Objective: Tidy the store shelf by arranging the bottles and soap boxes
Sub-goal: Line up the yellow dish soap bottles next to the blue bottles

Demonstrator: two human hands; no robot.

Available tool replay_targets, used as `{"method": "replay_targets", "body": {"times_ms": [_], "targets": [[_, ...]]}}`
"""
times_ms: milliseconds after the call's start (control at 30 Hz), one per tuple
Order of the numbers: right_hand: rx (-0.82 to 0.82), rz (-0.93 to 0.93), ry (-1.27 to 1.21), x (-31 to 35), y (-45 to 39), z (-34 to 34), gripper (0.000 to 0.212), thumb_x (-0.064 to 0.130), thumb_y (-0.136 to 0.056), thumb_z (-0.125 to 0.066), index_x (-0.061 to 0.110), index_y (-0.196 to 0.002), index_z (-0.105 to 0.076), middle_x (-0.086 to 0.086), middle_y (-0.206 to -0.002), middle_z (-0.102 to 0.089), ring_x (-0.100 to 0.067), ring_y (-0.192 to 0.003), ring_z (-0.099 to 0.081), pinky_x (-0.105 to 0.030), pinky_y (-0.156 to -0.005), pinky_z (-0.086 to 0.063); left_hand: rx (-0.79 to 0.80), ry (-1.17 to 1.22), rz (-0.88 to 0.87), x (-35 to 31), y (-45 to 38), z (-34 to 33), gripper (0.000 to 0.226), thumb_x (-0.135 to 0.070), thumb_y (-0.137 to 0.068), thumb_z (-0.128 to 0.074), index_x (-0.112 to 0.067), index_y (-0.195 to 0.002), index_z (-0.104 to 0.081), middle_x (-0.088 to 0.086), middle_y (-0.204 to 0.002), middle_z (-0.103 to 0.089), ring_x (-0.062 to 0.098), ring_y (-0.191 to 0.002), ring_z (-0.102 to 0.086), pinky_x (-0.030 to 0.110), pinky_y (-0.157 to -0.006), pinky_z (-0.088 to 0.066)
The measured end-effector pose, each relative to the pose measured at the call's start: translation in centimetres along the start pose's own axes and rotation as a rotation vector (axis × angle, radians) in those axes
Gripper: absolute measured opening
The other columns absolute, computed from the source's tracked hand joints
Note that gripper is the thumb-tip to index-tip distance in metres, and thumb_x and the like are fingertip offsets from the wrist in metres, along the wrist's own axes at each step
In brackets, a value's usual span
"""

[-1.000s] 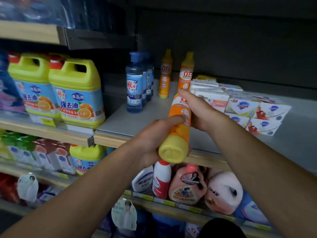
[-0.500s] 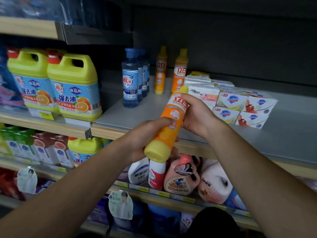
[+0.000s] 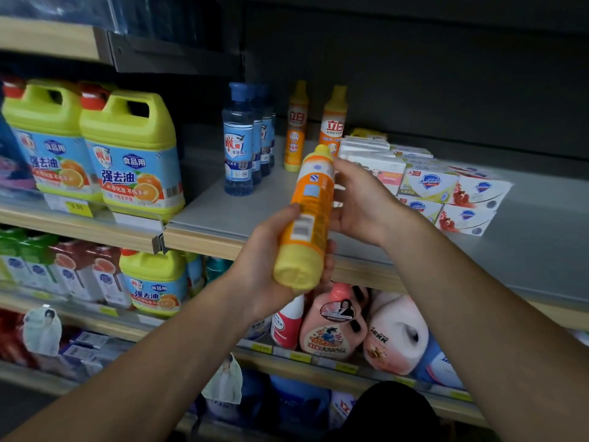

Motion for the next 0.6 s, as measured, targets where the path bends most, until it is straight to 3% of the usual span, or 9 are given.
{"method": "replay_targets", "body": {"times_ms": [100,133,167,233,333,400,467,600], "targets": [[0.058,-0.066,-0.116,-1.9,-0.1,-0.3,0.049,0.051,-0.093,-0.053,0.01,-0.12,-0.059,-0.011,-0.094,-0.067,-0.027,-0.086,-0.067,-0.039,-0.079,-0.055,0.132,0.247,0.138,0.3,0.8,-1.7,0.063,-0.05,-0.079,-0.055,0.003,-0.113,-0.056,0.017,-0.08,-0.063,0.023,-0.054,-0.063,0.028,-0.048,-0.055],[0.048,-0.072,-0.129,-2.3,-0.2,-0.3,0.051,0.052,-0.092,-0.055,0.009,-0.118,-0.061,-0.011,-0.093,-0.069,-0.025,-0.082,-0.068,-0.036,-0.075,-0.058,0.149,0.276,0.147,0.3,0.9,-2.0,0.065,-0.052,-0.08,-0.053,0.004,-0.113,-0.055,0.016,-0.078,-0.063,0.022,-0.053,-0.063,0.027,-0.046,-0.055],[0.026,-0.08,-0.124,-2.5,-0.3,-0.3,0.049,0.053,-0.09,-0.057,0.01,-0.112,-0.062,-0.01,-0.085,-0.069,-0.021,-0.069,-0.069,-0.031,-0.061,-0.059,0.162,0.289,0.148,0.4,0.9,-2.1,0.067,-0.053,-0.08,-0.052,0.006,-0.111,-0.057,0.016,-0.077,-0.063,0.022,-0.052,-0.063,0.027,-0.045,-0.055],[-0.07,-0.075,-0.026,-2.5,-0.4,0.3,0.042,0.057,-0.087,-0.059,0.015,-0.095,-0.06,-0.003,-0.064,-0.061,-0.012,-0.042,-0.057,-0.018,-0.037,-0.042,0.184,0.289,0.151,0.7,0.8,-2.0,0.07,-0.057,-0.084,-0.047,0.009,-0.102,-0.061,0.014,-0.074,-0.063,0.021,-0.051,-0.063,0.027,-0.044,-0.055],[-0.13,-0.062,0.124,-2.2,-0.7,0.6,0.042,0.059,-0.086,-0.057,0.019,-0.096,-0.06,-0.005,-0.073,-0.061,-0.013,-0.044,-0.057,-0.017,-0.036,-0.037,0.213,0.258,0.183,1.1,0.5,-1.6,0.076,-0.062,-0.088,-0.04,0.009,-0.093,-0.066,0.015,-0.071,-0.063,0.021,-0.049,-0.063,0.027,-0.044,-0.055],[-0.135,-0.061,0.164,-1.9,-0.7,0.5,0.046,0.059,-0.086,-0.056,0.015,-0.099,-0.062,-0.008,-0.08,-0.067,-0.016,-0.047,-0.063,-0.023,-0.036,-0.044,0.165,0.174,0.189,1.1,0.2,-1.2,0.077,-0.065,-0.089,-0.038,0.006,-0.09,-0.069,0.016,-0.071,-0.063,0.023,-0.05,-0.063,0.028,-0.044,-0.055],[-0.205,-0.022,0.245,-1.1,-0.7,1.0,0.051,0.06,-0.085,-0.059,0.014,-0.109,-0.061,-0.009,-0.093,-0.073,-0.019,-0.062,-0.072,-0.034,-0.047,-0.055,0.062,0.016,0.141,0.8,-0.2,-0.4,0.068,-0.063,-0.089,-0.041,0.0,-0.102,-0.066,0.019,-0.077,-0.066,0.027,-0.055,-0.066,0.031,-0.048,-0.056],[-0.384,0.181,0.655,1.6,-0.3,1.7,0.068,0.067,-0.076,-0.061,0.024,-0.124,-0.04,-0.004,-0.108,-0.062,-0.026,-0.087,-0.069,-0.039,-0.058,-0.061,-0.192,-0.544,-0.136,-0.3,-0.8,1.1,0.044,-0.051,-0.091,-0.056,-0.019,-0.12,-0.05,0.015,-0.099,-0.066,0.027,-0.066,-0.072,0.034,-0.054,-0.056]]}}
Point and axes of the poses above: each hand's wrist, its own y-axis away from the middle knuckle, its own z-axis out of the back of the hand, x = y × z, the point moved 6 cm from there along -y, towards the middle knuckle
